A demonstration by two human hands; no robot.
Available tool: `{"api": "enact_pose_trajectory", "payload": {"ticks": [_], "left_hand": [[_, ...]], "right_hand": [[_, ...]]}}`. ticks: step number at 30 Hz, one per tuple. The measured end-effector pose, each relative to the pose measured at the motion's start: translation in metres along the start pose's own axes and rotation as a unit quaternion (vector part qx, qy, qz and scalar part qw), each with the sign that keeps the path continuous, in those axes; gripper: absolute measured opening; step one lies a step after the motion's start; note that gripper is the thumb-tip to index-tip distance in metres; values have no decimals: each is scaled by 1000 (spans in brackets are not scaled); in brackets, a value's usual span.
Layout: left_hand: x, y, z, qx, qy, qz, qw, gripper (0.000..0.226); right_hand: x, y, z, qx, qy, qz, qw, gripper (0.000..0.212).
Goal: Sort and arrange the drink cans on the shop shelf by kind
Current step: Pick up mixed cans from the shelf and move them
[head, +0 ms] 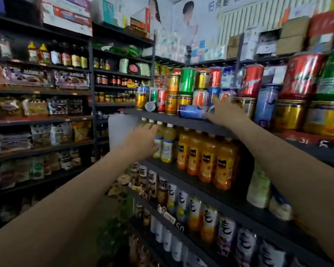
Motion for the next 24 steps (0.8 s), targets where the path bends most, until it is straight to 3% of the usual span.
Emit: {"api": "enact_pose_trajectory", "payload": {"ticks": [6, 9, 12, 14, 18, 20, 21, 22, 24], "left_hand": [[82, -28, -82, -147, -73, 14, 986, 47], [120, -34, -91, -350, -74, 64, 932, 41], [149, -40, -64, -467, -95, 59, 877, 35], [165, -41, -41, -588, -90, 34, 803, 33], [186, -32, 0, -820, -28, -88, 565, 35], [197, -19, 9, -874, -46, -81, 477, 50], [203, -12, 9, -888, -62, -57, 453, 58], [209, -6, 7, -884, -83, -31, 458, 64], [215, 8, 0, -832, -143, 1, 536, 66]], "right_hand": [[47, -34, -24, -150, -160, 69, 973, 68], [51, -33, -28, -142, -202, 94, 964, 66], [46, -15, -23, -60, -212, 146, 965, 67], [39, 4, -21, 30, -203, 195, 959, 62], [23, 31, -22, 256, -169, 292, 906, 50], [18, 32, -26, 398, -150, 277, 862, 40], [21, 28, -27, 453, -145, 241, 846, 39], [22, 24, -29, 486, -136, 200, 840, 41], [25, 23, -35, 467, -102, 168, 862, 71]]}}
Point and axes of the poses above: each hand's wrist, its own x-axis towards the middle knuckle, its own y-axis out of the back of the hand, z = x × y, the point moved 6 cm from there along x, towards the middle knuckle, and after that the axes turned 12 degrees about -y, right-handed, at the moved point
